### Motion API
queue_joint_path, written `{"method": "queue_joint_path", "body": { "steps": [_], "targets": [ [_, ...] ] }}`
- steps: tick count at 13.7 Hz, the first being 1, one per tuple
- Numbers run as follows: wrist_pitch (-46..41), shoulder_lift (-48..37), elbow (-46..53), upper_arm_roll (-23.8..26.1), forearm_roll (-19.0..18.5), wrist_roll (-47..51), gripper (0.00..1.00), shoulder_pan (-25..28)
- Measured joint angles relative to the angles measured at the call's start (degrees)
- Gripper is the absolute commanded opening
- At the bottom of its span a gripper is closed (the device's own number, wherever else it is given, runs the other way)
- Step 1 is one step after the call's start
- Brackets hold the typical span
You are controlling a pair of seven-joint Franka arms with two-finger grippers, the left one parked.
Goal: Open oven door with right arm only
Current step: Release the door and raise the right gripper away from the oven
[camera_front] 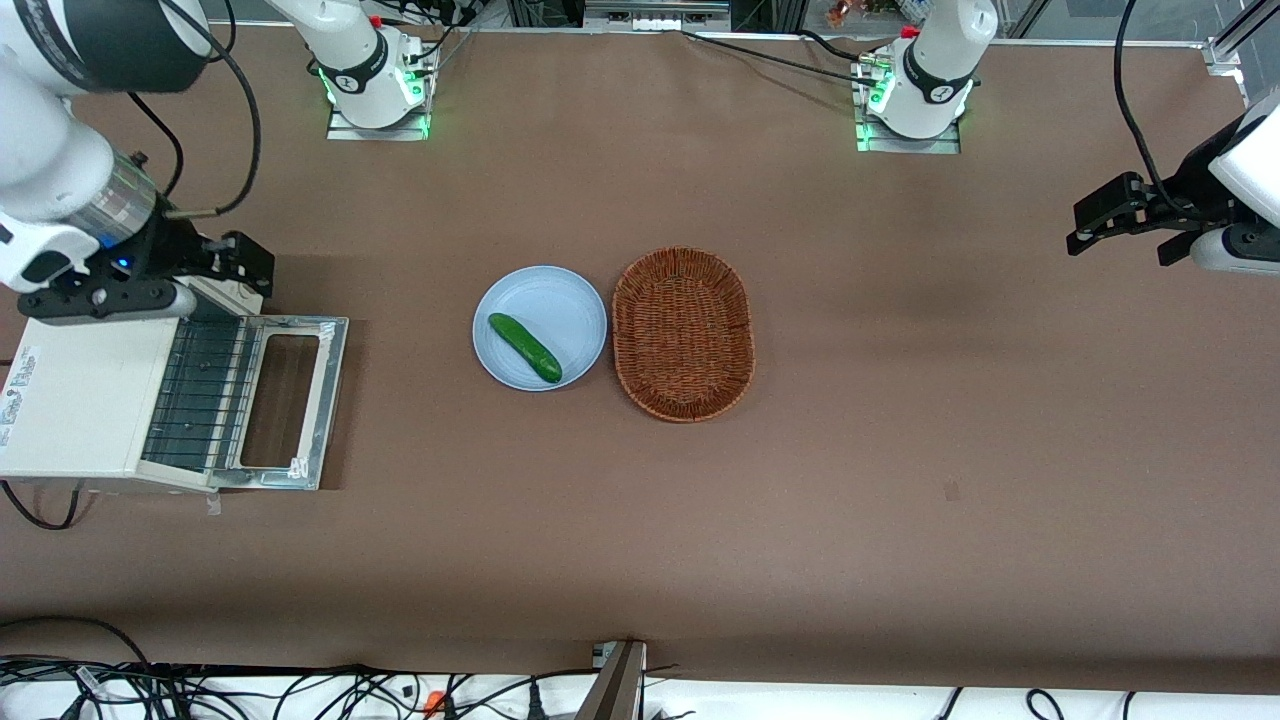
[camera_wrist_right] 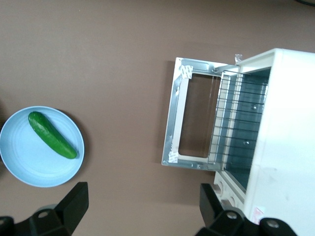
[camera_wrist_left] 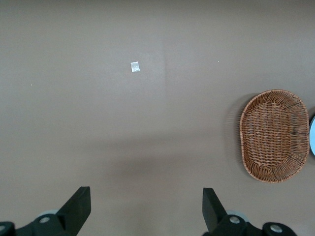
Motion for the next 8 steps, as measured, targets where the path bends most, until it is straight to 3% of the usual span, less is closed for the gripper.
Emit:
{"method": "queue_joint_path", "body": {
  "steps": [8],
  "targets": [
    [-0.2, -0.6, -0.3, 0.8, 1.3, -0.4, 1.00, -0.6]
  ]
}}
